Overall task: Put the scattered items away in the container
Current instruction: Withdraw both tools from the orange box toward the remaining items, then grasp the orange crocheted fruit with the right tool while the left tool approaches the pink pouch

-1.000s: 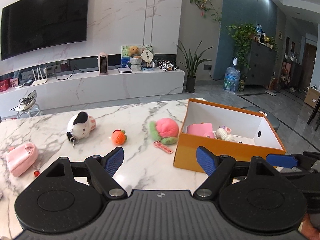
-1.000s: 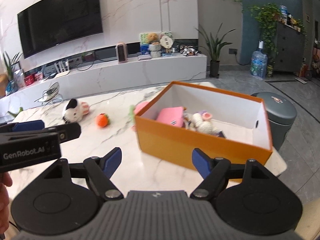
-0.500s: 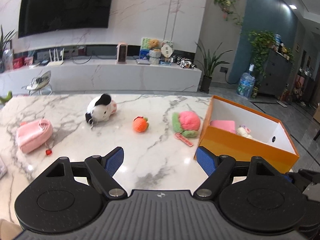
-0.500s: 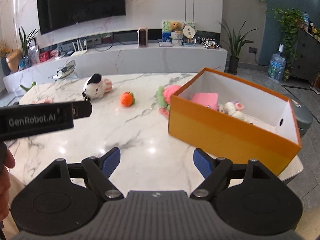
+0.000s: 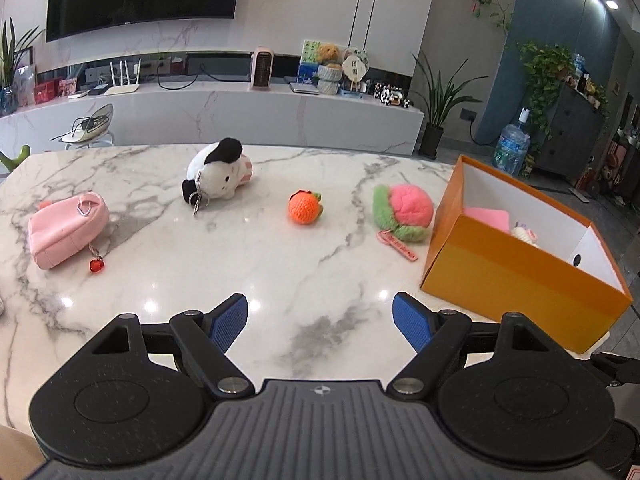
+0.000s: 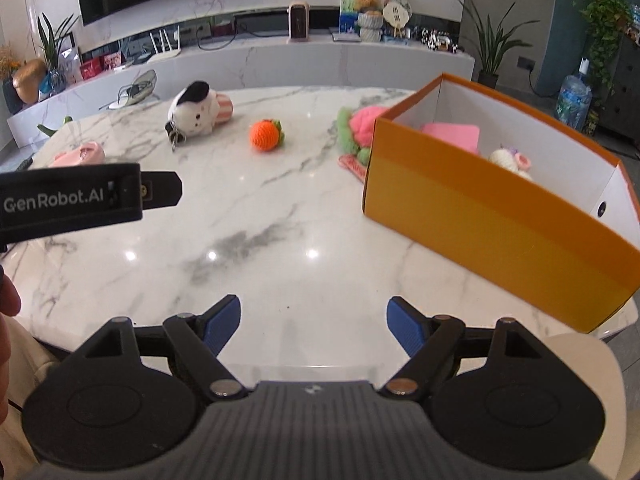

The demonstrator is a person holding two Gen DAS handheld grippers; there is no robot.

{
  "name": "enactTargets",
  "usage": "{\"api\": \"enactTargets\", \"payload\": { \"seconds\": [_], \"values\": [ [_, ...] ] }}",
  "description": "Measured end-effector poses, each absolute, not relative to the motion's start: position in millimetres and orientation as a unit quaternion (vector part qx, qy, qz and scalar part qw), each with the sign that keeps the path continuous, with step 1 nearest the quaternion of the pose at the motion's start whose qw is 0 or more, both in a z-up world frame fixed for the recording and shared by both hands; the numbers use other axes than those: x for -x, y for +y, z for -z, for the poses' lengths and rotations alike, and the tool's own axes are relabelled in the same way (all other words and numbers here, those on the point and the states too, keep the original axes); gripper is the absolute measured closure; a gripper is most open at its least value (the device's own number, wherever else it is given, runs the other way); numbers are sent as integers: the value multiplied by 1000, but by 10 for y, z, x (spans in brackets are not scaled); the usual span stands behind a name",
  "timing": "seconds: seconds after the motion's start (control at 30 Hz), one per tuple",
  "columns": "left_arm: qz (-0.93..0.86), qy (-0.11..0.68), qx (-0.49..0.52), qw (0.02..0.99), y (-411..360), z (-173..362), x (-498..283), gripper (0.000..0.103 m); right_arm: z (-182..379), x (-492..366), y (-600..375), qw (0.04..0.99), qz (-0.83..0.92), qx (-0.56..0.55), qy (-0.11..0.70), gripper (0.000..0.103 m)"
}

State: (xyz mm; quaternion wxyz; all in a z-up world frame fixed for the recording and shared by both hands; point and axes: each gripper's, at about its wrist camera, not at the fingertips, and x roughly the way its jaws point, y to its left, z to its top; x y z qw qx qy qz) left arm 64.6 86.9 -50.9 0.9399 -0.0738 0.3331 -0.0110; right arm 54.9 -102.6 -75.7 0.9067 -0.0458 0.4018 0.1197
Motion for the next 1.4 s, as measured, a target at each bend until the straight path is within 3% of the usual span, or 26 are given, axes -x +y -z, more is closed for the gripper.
{"api": "enactTargets", "payload": {
  "seconds": [1.03,1.4],
  "values": [
    [-94,347,63,931,1552,1098,-1318,9,1220,-1834,-247,901,-159,85,395,21],
    [-133,343,14,930,1732,1235,-1721,9,1215,-2435,-5,913,-161,98,363,21]
  ]
}}
